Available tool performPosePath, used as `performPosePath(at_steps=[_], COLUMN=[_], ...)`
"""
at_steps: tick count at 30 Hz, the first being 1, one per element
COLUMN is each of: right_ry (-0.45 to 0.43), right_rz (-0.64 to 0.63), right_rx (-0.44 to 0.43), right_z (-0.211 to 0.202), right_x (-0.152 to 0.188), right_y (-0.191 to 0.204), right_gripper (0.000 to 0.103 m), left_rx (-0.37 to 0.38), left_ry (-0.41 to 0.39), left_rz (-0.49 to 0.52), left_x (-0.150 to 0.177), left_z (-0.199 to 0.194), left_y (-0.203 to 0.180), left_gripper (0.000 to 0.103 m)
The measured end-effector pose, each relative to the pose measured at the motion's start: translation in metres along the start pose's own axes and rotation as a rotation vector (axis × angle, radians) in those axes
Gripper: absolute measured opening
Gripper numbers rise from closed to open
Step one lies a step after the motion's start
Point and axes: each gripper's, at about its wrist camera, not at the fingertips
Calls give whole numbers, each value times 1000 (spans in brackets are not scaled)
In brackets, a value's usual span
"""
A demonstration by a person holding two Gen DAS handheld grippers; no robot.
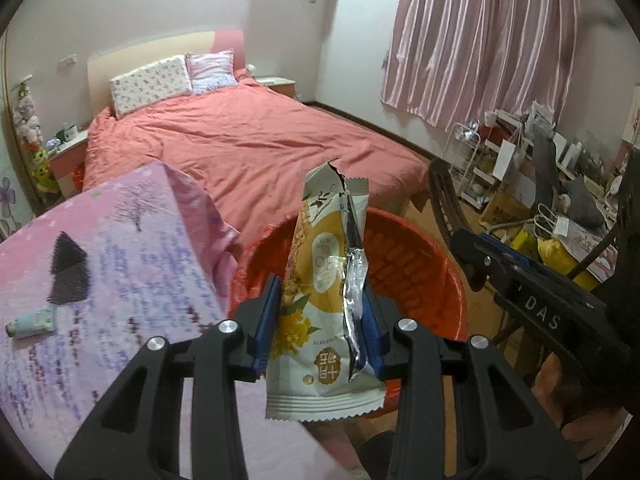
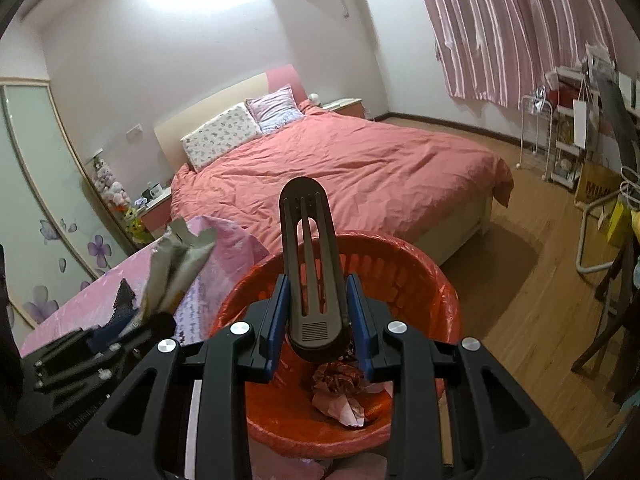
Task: Collect trash
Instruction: 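Carry the wrapper and comb over the orange basket and open both grippers, then move both open grippers back over the bed cover toward the remaining items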
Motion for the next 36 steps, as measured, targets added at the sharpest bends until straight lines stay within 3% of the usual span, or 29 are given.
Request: performPosePath(at_steps=[3,4,10,16,24,31,36], right_ry=[36,41,75,80,104,135,154], right_rz=[17,20,8,-18,-77,-139,-181], right_rx=[-31,-34,-21,-8,-46,-81,-96], right_z=[13,16,22,19,21,27,35], right_x=[2,4,15,15,18,25,26], right_y=[-6,-7,-2,3,33,69,96], right_gripper=[31,36,49,51,52,52,52], left_rx=[-14,-22,-77,-167,-350,-612,-669], left_ry=[24,31,58,42,16,-9,15], left_rz=[-2,-4,-40,-78,-192,-308,-386], left_x=[1,3,10,15,16,9,2], left_z=[16,21,32,18,-12,-36,-41], left_y=[0,2,29,75,171,288,358], left_gripper=[53,58,65,71,75,77,77])
Point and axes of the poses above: each gripper's, at about its wrist camera, not at the fingertips, and z roughly the way its jaws point, y to its left, x to its underside, and after that the axes turned 8 degrees about -z, right-handed
